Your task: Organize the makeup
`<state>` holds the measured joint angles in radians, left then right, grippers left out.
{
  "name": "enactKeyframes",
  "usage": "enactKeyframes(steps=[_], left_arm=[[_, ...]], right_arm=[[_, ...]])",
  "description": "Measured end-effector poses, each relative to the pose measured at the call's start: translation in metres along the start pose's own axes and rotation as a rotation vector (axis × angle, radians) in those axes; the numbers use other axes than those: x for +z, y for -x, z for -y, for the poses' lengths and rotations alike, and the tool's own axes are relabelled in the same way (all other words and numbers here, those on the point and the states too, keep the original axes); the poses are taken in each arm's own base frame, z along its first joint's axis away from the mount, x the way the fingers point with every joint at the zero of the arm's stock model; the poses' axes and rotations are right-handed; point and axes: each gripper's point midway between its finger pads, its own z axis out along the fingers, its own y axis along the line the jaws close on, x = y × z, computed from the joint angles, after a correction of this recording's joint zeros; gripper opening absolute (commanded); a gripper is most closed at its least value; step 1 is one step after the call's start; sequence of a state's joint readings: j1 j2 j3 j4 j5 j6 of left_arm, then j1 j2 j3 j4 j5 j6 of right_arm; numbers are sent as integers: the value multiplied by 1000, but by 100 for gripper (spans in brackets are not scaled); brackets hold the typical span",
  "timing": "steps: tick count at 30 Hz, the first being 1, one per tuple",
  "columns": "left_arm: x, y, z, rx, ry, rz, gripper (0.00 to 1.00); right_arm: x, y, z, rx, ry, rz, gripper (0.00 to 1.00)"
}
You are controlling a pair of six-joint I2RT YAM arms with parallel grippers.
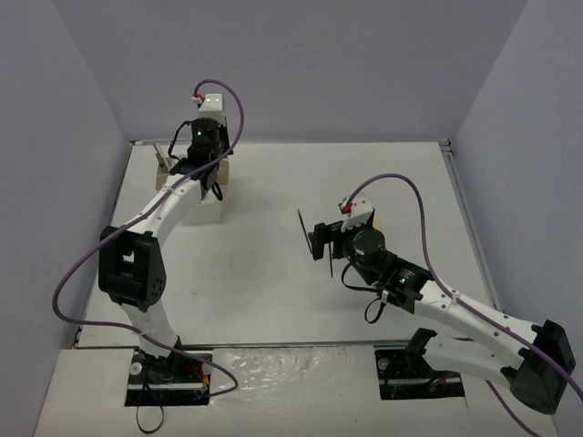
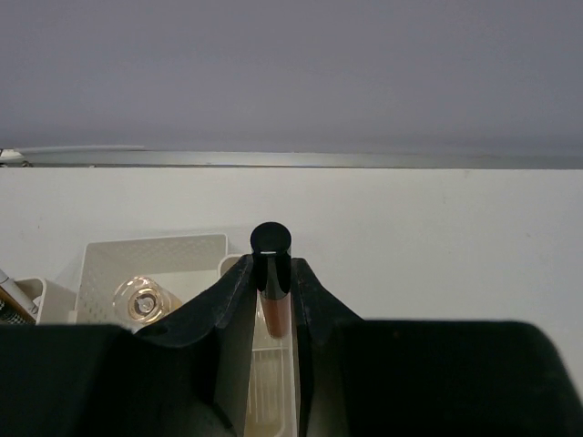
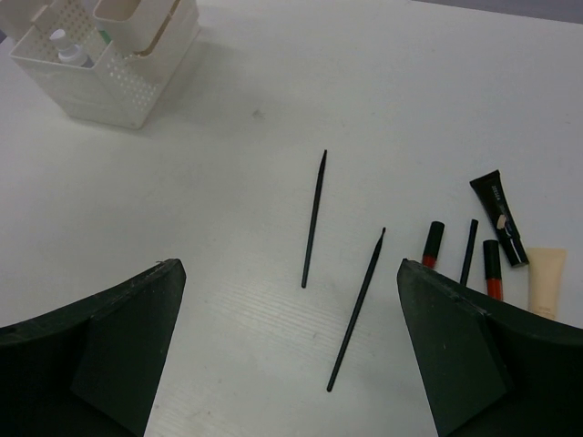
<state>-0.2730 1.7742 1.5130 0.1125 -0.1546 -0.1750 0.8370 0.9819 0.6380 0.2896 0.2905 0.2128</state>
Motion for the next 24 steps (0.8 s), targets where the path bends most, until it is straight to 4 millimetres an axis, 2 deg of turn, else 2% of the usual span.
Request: enactKeyframes(steps=[3, 7, 10, 12, 15, 20, 24], left_arm=[[17, -11, -5, 18, 13, -7, 0], [26, -26, -13, 32, 29, -28, 1], [28, -28, -18, 31, 36, -20, 14], [29, -27, -21, 30, 39, -14, 25], [31, -28, -23, 35, 42, -11, 36], [38, -41, -25, 37, 41, -37, 59], [36, -48, -24, 37, 31, -65, 74]], right_arm=[[-6, 1, 10, 10, -20, 7, 100], [-9, 2, 14, 17, -28, 14, 100], [-9, 0, 15, 17, -30, 9, 100], [-9, -2, 16, 17, -33, 2, 100], [-10, -8, 18, 24, -43, -12, 100], [-14, -18, 25, 40, -73, -34, 100], [-17, -21, 31, 56, -107, -44, 93]])
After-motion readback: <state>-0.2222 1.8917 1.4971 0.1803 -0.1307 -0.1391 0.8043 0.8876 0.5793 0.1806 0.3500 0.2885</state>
